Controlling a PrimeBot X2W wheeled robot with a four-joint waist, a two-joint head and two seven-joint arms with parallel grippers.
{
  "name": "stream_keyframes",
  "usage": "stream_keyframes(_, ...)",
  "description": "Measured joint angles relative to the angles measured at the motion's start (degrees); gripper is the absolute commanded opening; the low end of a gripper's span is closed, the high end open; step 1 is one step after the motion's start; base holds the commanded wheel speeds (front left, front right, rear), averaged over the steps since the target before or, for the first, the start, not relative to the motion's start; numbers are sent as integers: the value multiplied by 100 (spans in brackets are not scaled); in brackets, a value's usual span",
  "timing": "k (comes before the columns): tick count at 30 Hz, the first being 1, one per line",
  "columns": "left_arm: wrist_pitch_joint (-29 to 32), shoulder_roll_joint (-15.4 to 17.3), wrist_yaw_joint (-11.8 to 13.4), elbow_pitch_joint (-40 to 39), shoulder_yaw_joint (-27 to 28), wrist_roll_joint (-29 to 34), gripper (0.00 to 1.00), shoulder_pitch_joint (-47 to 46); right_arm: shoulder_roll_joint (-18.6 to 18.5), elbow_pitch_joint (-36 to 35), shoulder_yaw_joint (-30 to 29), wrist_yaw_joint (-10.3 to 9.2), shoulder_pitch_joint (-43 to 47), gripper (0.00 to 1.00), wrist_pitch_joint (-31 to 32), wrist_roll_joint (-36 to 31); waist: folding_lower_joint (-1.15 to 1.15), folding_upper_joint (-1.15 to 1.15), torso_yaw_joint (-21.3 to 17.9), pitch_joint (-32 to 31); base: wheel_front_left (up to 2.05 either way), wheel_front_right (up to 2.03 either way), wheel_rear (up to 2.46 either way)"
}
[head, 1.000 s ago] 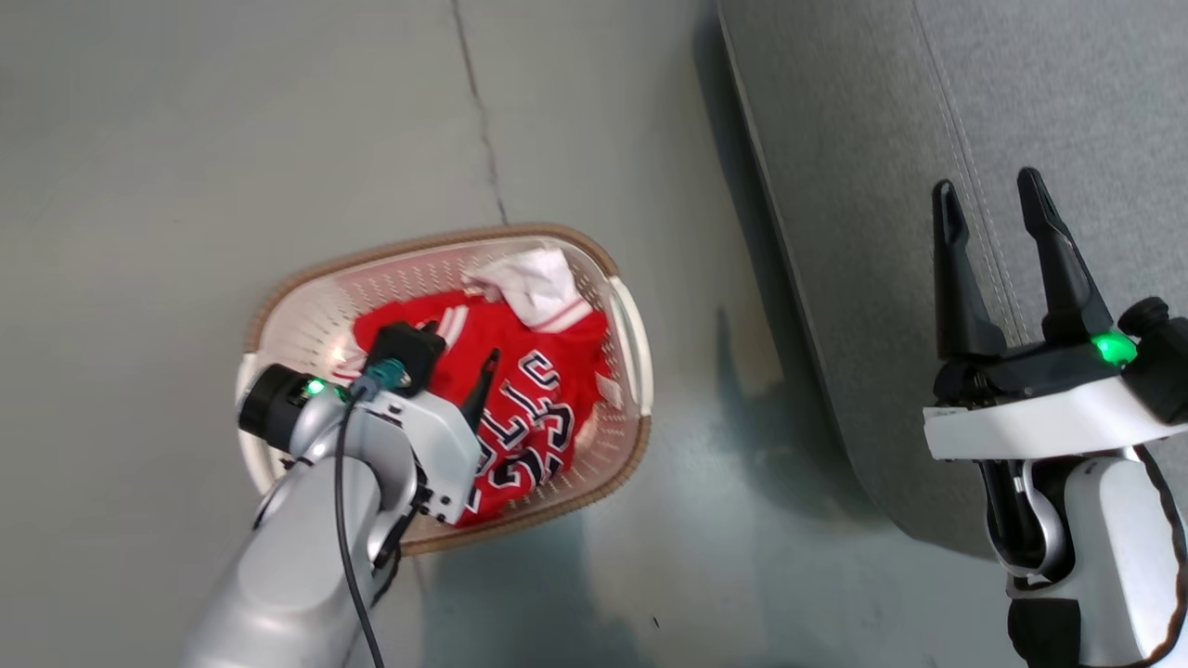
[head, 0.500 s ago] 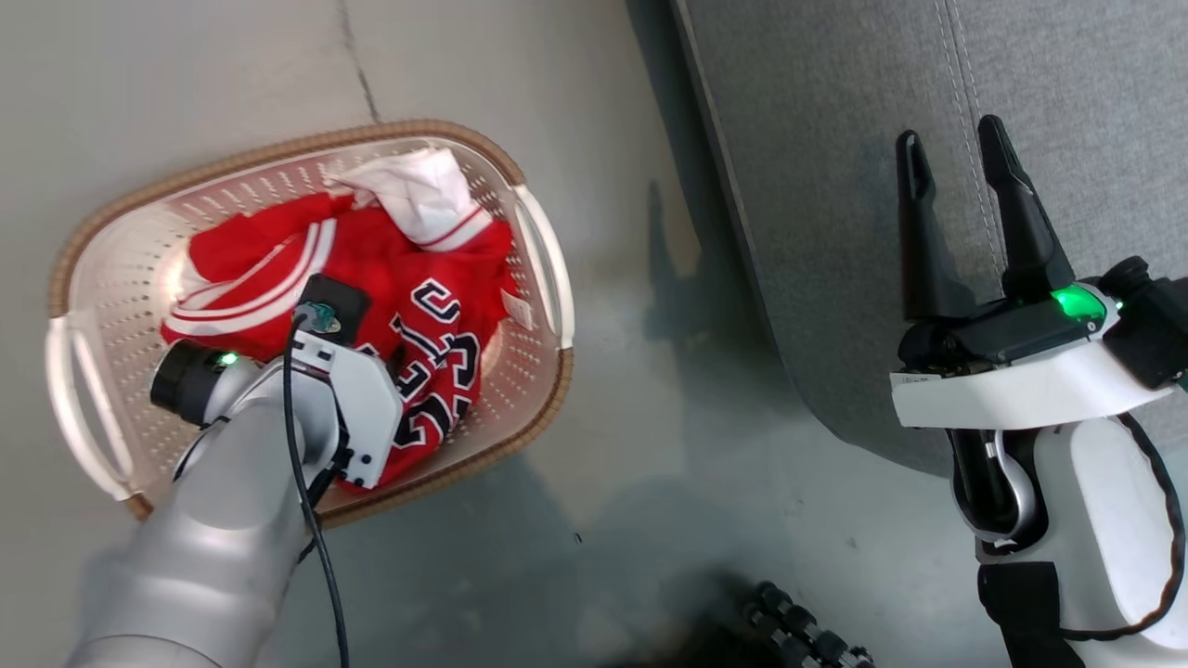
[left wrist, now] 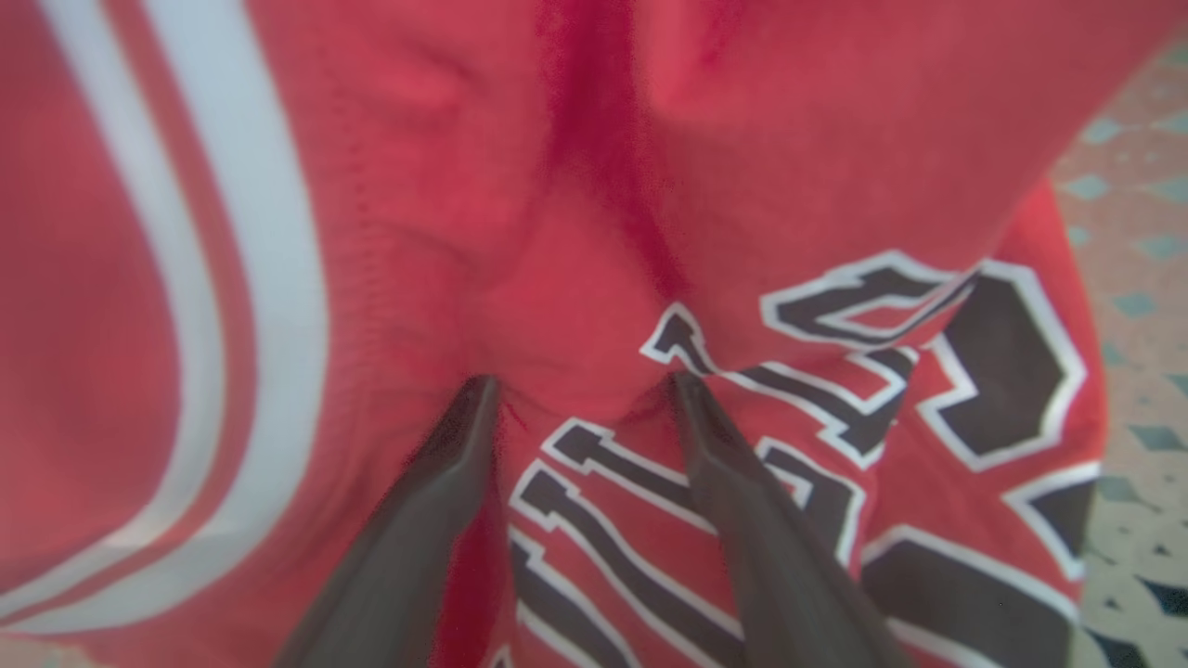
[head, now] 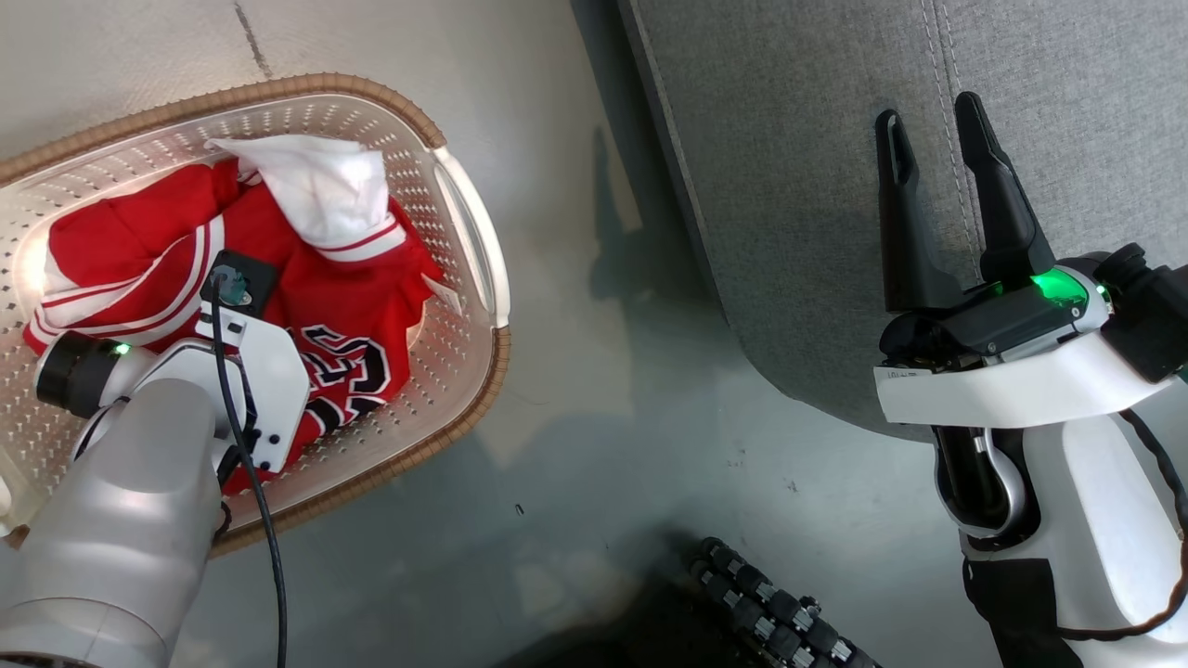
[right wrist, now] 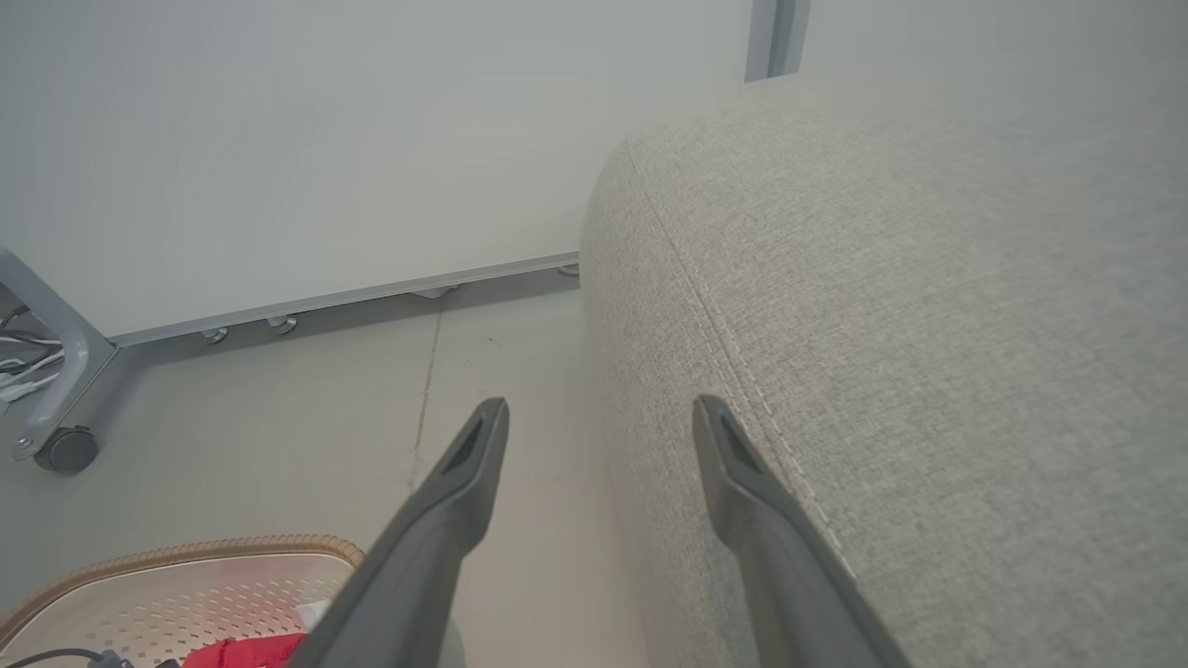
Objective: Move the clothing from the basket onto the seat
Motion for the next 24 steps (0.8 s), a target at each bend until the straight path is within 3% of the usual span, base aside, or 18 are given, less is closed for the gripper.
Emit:
stream_keyframes(1,67,14,12,14,-12,13,0,-18,0,-14,4,0,0,100,-1,10,0,0,-15,18,0,0,0)
stream_keyframes(9,212,79,185,71,-236,177,0,-151,0,-119,1,0,1,100,-1,29,0,0,-26,52,0,0,0)
stream_keyframes(13,-20,54,245,59,-374,282,0,-266,1,-124,-63,0,1,100,-1,-15,0,0,35,1,0,0,0)
stream_keyframes(24,-1523,-369,176,-393,-372,111,0,-299,4,-105,-350,0,199,100,-1,-408,0,0,435,-569,0,0,0)
